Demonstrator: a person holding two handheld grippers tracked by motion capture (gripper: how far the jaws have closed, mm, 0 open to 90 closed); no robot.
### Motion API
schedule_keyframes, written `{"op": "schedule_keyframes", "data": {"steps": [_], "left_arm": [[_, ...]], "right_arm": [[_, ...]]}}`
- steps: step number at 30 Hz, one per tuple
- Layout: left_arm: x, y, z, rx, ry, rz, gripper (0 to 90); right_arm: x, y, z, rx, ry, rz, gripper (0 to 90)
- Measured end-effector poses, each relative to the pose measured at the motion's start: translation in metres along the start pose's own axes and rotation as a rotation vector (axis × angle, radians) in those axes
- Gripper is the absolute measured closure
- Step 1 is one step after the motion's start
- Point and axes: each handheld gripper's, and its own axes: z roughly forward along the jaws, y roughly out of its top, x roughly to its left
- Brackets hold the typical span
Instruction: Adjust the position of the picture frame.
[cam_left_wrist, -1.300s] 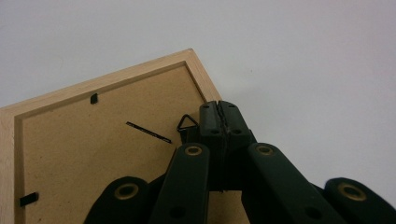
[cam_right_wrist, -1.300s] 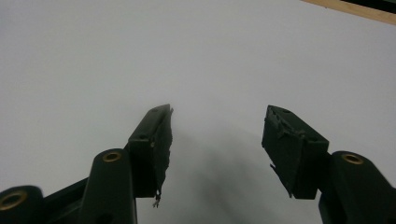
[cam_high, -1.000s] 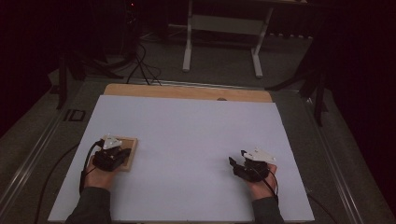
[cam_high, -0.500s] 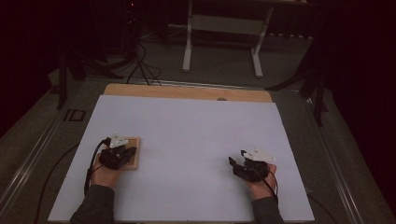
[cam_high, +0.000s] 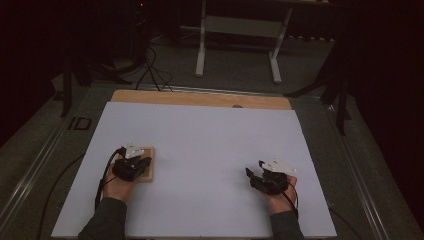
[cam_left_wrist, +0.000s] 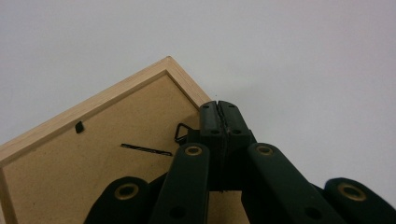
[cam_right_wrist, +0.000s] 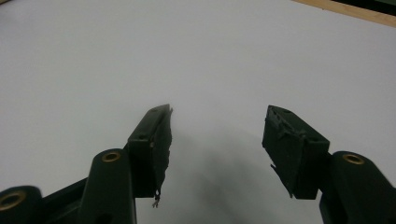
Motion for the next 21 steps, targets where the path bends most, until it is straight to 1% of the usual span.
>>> {"op": "schedule_keyframes", "data": {"steps": [9,13,21], "left_arm": [[-0.003,0.003,0.002,0.004,0.002,-0.001,89.7],[-0.009,0.007,0.006,0.008,-0.004,0.019,89.7],[-0.016,0.013,0.012,0.010,-0.020,0.035,89.7]], "right_arm": [[0.000,0.000,0.000,0.002,0.002,-0.004,41.4],[0.000,0.000,0.001,0.002,0.001,-0.002,41.4],[-0.002,0.000,-0.001,-0.005,0.001,0.006,41.4]]}}
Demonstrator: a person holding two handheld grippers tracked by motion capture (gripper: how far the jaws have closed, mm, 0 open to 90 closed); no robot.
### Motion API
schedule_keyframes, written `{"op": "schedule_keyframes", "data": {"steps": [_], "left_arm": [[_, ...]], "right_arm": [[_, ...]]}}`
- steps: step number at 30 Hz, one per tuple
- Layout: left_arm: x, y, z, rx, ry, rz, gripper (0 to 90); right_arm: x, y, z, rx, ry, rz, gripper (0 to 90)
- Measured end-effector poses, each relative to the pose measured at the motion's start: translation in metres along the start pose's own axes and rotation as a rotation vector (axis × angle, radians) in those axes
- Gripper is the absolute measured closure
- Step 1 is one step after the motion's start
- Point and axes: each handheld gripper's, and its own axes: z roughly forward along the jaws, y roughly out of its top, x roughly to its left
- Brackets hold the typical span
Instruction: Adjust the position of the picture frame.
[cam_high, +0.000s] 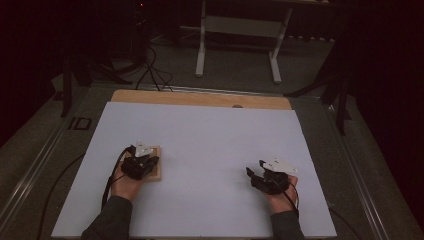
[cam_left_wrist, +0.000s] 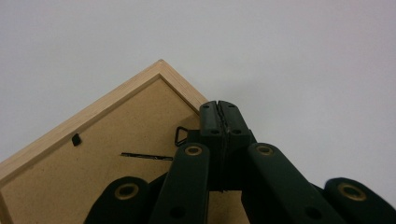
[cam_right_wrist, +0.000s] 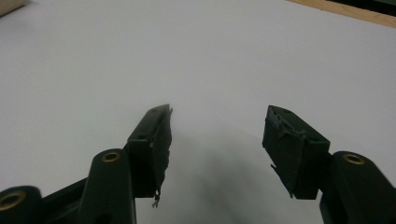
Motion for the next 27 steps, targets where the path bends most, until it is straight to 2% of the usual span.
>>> {"op": "schedule_keyframes", "data": {"steps": [6,15,27], "left_arm": [[-0.005,0.005,0.005,-0.003,-0.017,0.008,89.7],[-0.015,0.014,0.014,-0.001,-0.031,0.046,89.7],[-0.026,0.023,0.023,-0.004,-0.049,0.075,89.7]], "right_arm": [[0.000,0.000,0.000,0.000,-0.001,0.001,41.3],[-0.001,0.000,0.000,-0.001,-0.002,0.002,41.3],[-0.001,0.000,-0.001,0.002,-0.003,0.005,41.3]]}}
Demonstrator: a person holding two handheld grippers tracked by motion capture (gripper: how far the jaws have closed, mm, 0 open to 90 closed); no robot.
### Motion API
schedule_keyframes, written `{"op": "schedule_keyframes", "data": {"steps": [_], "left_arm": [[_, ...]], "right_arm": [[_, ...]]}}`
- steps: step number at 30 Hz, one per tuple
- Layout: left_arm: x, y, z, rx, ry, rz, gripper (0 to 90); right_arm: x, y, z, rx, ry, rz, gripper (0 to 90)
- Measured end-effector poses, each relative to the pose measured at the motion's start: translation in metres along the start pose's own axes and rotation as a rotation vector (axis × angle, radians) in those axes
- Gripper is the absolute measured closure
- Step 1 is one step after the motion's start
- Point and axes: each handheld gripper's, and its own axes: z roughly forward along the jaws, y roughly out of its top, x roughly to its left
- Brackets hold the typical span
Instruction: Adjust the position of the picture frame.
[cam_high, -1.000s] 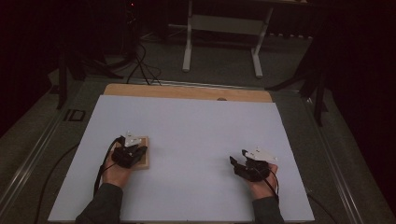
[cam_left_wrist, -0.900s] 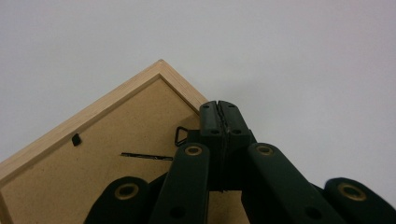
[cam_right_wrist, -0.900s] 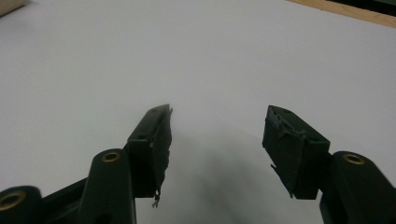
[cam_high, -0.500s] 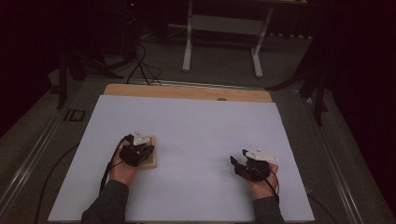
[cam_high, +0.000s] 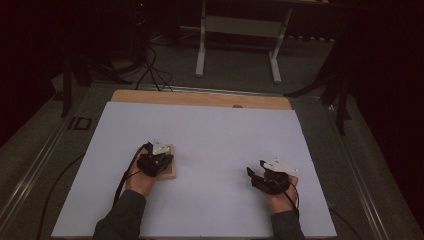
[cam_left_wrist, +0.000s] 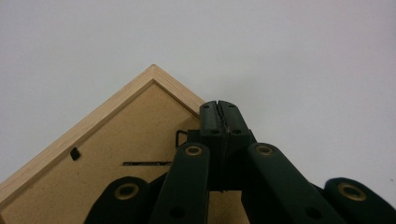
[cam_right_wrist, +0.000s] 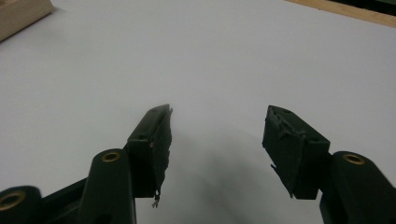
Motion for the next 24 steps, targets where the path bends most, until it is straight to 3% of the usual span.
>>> {"op": "schedule_keyframes", "data": {"steps": [24], "left_arm": [[-0.019,0.026,0.024,0.004,-0.063,0.057,89.7]], "right_arm": [[-0.001,0.000,0.000,-0.005,-0.001,0.003,41.3]]}}
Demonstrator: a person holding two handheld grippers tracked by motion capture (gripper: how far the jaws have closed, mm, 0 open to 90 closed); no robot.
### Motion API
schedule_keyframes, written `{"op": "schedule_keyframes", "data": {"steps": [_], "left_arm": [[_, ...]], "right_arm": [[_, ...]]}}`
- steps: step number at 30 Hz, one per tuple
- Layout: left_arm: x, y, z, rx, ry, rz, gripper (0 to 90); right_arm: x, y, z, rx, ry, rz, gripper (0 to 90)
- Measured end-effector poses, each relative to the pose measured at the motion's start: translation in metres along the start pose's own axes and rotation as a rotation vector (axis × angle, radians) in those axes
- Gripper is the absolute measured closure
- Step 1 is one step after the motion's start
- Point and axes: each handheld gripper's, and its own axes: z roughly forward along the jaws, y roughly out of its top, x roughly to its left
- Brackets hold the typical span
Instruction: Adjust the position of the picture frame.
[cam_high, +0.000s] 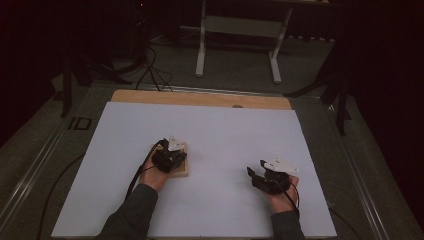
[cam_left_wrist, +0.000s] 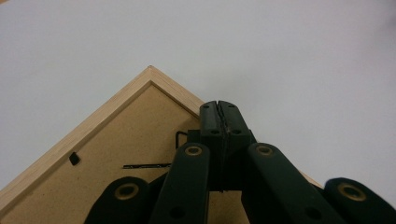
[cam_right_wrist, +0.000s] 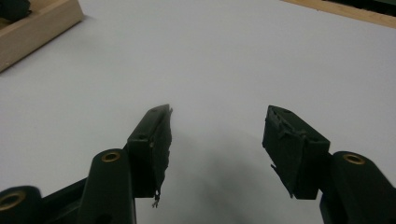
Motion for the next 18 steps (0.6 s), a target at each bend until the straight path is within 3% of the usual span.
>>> {"op": "schedule_keyframes", "data": {"steps": [7,18], "left_arm": [[-0.009,0.010,0.009,0.000,-0.023,0.012,89.7],[-0.029,0.028,0.024,0.009,-0.052,0.073,89.7]], "right_arm": [[0.000,0.000,0.000,-0.001,-0.001,0.003,41.2],[-0.001,0.000,-0.001,-0.002,-0.002,0.003,41.2]]}}
